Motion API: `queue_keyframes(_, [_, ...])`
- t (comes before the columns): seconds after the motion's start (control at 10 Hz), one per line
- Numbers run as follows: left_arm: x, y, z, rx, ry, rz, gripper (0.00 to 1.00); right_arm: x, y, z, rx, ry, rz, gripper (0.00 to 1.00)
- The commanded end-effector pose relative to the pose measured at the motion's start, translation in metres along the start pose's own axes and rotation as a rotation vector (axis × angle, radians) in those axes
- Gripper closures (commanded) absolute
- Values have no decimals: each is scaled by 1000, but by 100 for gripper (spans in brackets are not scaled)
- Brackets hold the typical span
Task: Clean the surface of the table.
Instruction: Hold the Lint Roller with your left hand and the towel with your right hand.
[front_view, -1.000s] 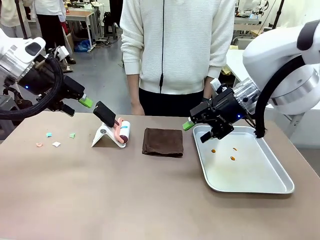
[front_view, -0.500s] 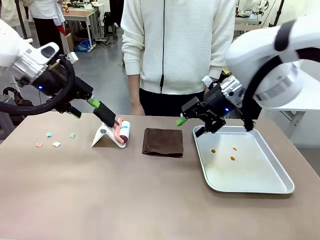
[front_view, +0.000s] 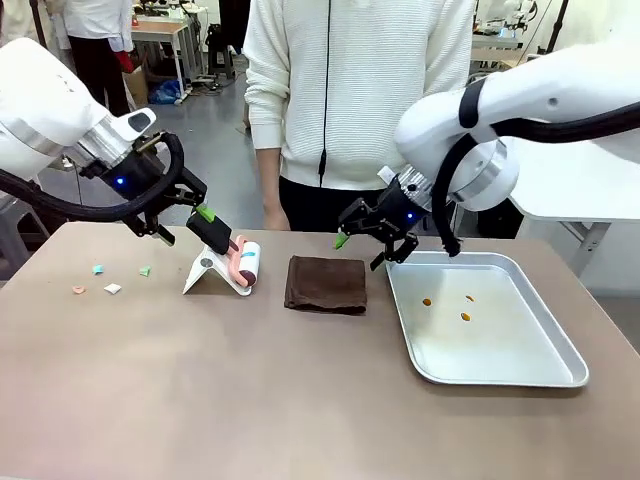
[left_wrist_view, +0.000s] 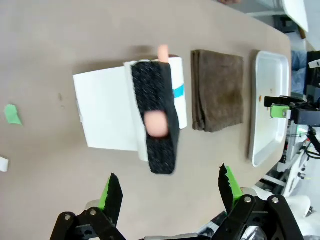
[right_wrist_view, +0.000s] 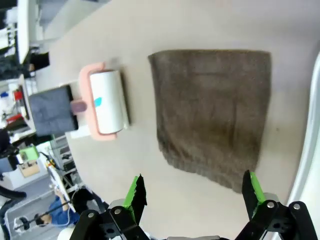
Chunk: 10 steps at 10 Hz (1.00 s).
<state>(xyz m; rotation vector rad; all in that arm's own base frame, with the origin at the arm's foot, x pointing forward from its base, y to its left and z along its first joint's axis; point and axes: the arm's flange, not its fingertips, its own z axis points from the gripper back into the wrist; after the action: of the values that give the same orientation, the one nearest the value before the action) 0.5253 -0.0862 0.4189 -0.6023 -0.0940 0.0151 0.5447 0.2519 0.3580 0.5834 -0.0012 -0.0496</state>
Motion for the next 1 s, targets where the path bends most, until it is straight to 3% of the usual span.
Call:
queue_keyframes(0.0, [16, 7, -4, 17, -4, 26, 0, 20, 2, -15, -41, 10, -79, 0])
queue_keyframes(0.5, [34, 22, -23, -91, -73, -6, 0, 32, -13, -51, -165, -19, -160, 0])
queue_keyframes(0.9, [37, 24, -28, -122, -62, -33, 0, 34, -17, -56, -188, -37, -177, 0])
